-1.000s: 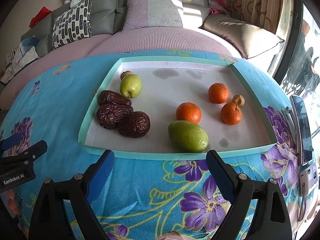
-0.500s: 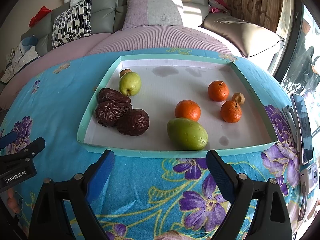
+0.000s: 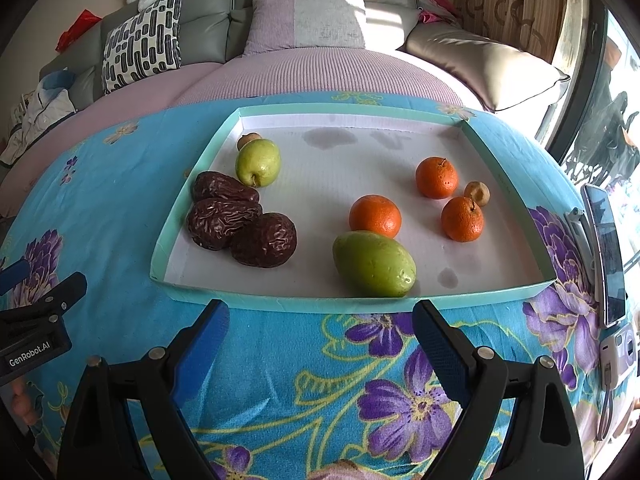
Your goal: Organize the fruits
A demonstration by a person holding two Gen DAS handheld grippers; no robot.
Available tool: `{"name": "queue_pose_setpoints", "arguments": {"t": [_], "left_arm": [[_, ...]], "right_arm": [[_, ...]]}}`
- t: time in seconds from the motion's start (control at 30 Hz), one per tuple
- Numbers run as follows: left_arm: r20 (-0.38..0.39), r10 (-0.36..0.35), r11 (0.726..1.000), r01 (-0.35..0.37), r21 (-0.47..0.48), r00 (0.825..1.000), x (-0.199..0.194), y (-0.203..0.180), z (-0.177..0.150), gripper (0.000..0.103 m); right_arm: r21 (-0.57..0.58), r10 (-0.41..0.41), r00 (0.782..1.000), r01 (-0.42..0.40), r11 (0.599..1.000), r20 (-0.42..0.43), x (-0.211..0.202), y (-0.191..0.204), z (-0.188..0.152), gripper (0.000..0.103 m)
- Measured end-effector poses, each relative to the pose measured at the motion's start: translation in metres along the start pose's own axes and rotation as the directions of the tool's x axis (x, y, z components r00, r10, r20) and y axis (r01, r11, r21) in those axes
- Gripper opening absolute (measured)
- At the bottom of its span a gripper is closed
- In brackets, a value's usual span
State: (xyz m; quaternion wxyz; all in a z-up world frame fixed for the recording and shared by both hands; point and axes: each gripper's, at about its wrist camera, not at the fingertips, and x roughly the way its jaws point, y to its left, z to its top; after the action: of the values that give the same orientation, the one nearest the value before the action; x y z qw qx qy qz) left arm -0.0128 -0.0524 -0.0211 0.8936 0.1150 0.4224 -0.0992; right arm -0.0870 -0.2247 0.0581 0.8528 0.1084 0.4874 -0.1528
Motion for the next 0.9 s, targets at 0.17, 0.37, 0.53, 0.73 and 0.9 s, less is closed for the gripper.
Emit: {"name": "queue_pose_setpoints", "arguments": {"t": [0.17,0.37,0.53,0.73,0.9], "left_arm": [[-0.002,-0.001,1.000,0.001,-0.002,1.000,0.0005,0.0000,0.0000,0.103],[-0.007,-0.002,1.000,0.002,0.001,1.000,0.0011,-0.0002,-0.0010,0.103],[-0.015,0.000,1.000,0.000,0.003,1.000,0.0030,-0.0003,-0.0010,0.103],[-0.017,-0.004,1.000,0.004,-0.005,1.000,0.0040,0.0007,-0.0009,0.103],[-0.021,-0.005,1.000,0.005,-0.004,1.000,0.0045,0.0012,-0.0014,0.103]], "right_arm": [[-0.001,0.000,1.000,0.000,1.000,-0.003,0.0003,0.0005,-0.0005,0.093],[0.004,-0.001,1.000,0.001,1.000,-0.007,0.0010,-0.0008,-0.0009,0.093],[0.002,-0.001,1.000,0.002,1.000,-0.009,0.0012,-0.0009,-0.0009,0.093],[0.002,-0.002,1.000,0.002,1.000,-0.011,0.0016,-0.0010,-0.0008,0.093],[0.002,-0.001,1.000,0.001,1.000,-0.011,0.0021,-0.0010,-0.0015,0.093]]}}
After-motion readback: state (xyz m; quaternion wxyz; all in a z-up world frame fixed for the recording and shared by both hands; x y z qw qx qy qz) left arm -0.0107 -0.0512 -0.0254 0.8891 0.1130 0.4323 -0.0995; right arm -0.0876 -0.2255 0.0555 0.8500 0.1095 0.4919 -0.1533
